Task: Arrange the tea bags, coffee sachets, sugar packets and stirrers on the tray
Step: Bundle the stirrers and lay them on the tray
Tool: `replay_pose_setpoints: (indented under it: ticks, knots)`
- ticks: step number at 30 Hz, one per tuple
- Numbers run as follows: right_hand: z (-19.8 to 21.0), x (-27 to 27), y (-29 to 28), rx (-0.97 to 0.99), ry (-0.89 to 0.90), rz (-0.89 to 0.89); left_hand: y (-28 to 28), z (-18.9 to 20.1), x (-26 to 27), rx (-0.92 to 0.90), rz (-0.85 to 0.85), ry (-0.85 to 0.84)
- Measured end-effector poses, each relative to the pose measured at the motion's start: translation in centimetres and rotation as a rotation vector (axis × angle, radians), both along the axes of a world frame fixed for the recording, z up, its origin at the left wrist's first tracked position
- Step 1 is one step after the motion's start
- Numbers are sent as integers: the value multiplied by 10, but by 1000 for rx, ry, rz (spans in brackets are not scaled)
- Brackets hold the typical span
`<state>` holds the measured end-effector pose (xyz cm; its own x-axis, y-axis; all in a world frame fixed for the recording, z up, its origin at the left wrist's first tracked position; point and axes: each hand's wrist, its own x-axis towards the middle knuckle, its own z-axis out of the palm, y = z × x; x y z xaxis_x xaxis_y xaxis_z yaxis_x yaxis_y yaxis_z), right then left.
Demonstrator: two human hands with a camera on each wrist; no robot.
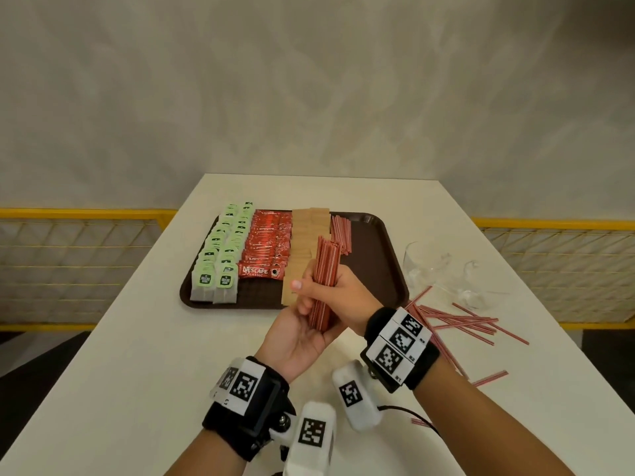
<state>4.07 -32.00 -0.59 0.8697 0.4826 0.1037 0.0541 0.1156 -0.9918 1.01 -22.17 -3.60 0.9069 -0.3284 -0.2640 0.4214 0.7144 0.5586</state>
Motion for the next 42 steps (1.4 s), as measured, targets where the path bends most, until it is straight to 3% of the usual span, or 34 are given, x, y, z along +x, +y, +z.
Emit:
replay_pose_setpoints:
  ticks: [4,7,10,12,14,16,19,21,23,25,27,29,31,33,38,40,42]
  knots:
    - [-2,3,17,-81,1,-91,27,13,12,461,-54,-72]
    - [-5,14,26,-137,-25,-135,43,51,22,835,106,-308]
    - [-10,23,32,-269,-68,-180,43,87,34,1075,243,-537]
    - [-7,26,36,-339,-104,-190,36,98,40,1362,171,-713]
    - [-2,29,40,-374,-133,-230,32,98,46,1627,-15,-817]
    - [0,33,41,-368,-143,-257,31,96,49,1692,-56,-846]
    - [4,38,36,-363,-171,-247,30,92,53,1620,-11,-868]
    - [10,38,30,-318,-185,-217,30,88,50,1398,155,-811]
    - [19,40,23,-220,-176,-228,32,83,53,1094,375,-646]
    - [29,44,17,-79,-146,-251,33,70,60,890,275,-382]
    - [36,51,17,18,-116,-287,28,57,64,765,-16,-146]
    - [39,57,20,49,-92,-324,21,50,64,567,-206,-36]
    - [36,60,24,12,-74,-357,15,50,63,413,-151,11]
    - [30,59,24,-91,-100,-379,13,50,65,312,-66,16]
    - [11,63,15,-212,-121,-310,7,34,69,222,-67,39]
    - [6,71,9,-186,-36,-305,3,30,69,224,-94,85]
    - [0,92,-4,-126,157,-342,-2,29,73,357,-123,118]
